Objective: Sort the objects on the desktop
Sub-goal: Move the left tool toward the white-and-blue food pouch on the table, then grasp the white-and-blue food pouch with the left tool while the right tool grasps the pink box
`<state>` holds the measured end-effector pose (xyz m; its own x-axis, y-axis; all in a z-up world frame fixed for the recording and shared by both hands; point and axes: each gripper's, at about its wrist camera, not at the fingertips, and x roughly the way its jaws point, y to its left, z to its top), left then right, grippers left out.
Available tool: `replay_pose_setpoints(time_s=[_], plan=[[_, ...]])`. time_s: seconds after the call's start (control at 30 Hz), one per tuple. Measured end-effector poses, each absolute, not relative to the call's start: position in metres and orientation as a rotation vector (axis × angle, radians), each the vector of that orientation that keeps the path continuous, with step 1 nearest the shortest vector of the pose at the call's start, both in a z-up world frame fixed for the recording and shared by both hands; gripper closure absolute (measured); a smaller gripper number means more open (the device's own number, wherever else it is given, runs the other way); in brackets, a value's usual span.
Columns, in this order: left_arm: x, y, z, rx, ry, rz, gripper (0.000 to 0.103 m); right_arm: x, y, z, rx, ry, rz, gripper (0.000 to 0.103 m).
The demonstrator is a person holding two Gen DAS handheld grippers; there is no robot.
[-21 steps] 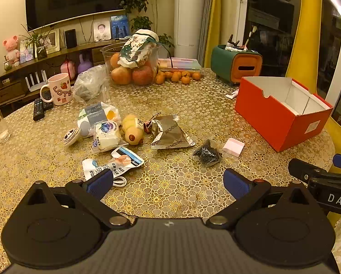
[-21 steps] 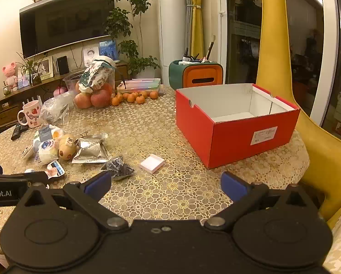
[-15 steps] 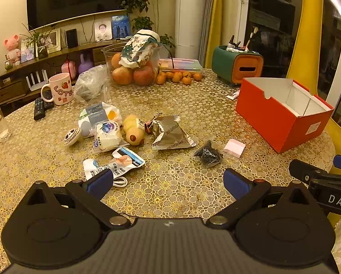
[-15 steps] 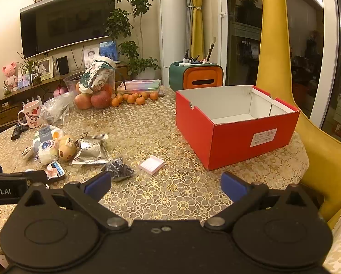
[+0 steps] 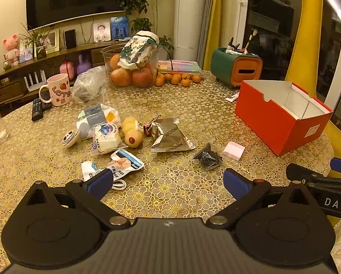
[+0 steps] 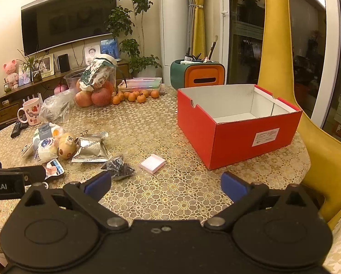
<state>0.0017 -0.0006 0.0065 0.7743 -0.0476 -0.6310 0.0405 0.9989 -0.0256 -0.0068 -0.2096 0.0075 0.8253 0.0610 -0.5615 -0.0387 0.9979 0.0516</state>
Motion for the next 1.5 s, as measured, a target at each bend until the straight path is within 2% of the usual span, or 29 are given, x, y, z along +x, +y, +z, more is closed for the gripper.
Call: replay_pose_setpoints(time_s=[0.53, 0.97, 1.5], plan=[[0.015, 0.007, -0.008, 0.013, 0.65, -0.07, 0.0, 0.011, -0.204, -0.007, 0.015, 0.622, 0.099, 0.002], [0.041, 0.028, -0.041, 0.047, 0.643, -0.044, 0.0, 0.055, -0.2, -0.037, -0.051, 0.64, 0.176, 0.002], [0.09, 0.069, -0.084, 0.181, 0.703, -0.081, 0.0, 0.115, -0.201, -0.08, -0.11, 0.707, 0.179, 0.009]])
